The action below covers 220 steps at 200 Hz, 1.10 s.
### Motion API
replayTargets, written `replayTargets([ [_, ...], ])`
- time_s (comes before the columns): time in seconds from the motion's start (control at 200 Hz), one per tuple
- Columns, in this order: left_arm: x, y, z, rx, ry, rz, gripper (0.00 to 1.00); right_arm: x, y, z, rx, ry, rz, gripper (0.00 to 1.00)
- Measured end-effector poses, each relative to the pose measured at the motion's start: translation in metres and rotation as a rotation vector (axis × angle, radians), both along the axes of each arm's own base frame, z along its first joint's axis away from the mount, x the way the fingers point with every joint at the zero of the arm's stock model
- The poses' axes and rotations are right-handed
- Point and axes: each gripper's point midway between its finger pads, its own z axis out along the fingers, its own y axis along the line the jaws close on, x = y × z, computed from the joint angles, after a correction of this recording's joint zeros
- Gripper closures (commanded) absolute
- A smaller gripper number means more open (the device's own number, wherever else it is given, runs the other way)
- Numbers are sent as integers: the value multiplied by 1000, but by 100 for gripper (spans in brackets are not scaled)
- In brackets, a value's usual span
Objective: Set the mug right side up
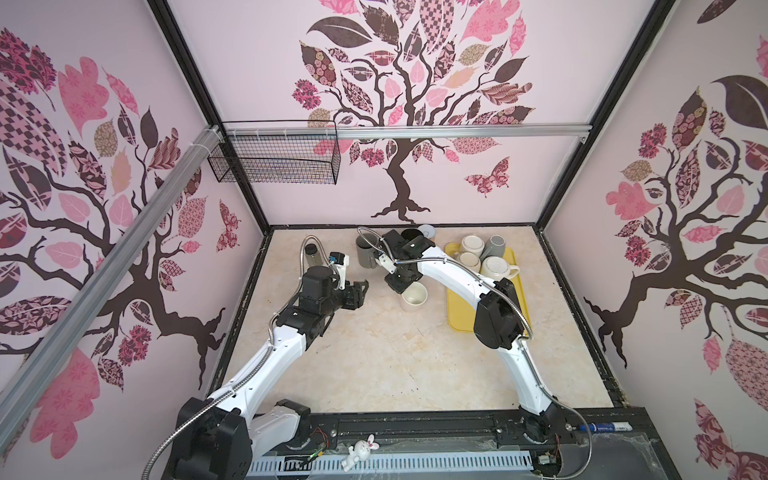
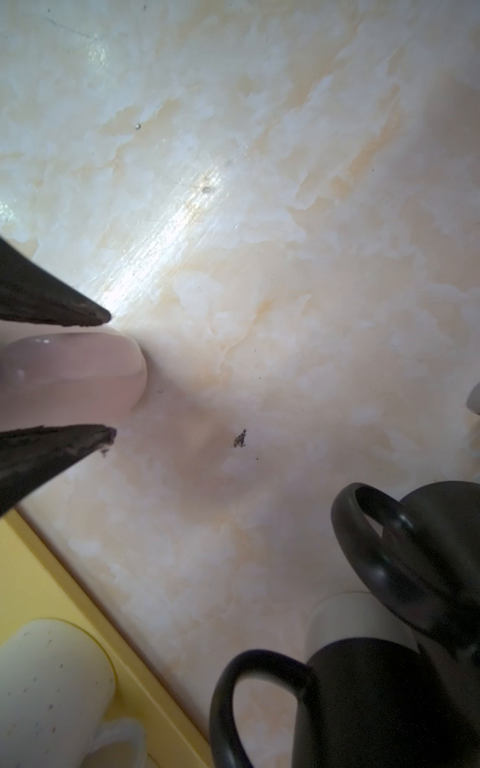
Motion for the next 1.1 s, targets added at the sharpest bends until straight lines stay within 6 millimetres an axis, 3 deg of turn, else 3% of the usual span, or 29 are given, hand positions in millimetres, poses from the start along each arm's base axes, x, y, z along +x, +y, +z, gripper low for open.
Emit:
replayTargets([
  [0.31,3,3,-4,-17,21,19,42,-7,10,16,97,-3,4,52],
  [0.5,12,2,-37,-59,142,3,50,-23,6,59,205,-43,-1,51],
  [0.66,30,-22,-57,-94,255,-96,58,-49,-9,84,300,-73,-19,53],
  [0.9,76,-64,-54,-131,284,-212,61,-116,-57,56,389,-5,-105,58],
  [1.1,99,-106,-65,-125,309,-305,66,-143,-63,16,462,90,-165,60],
])
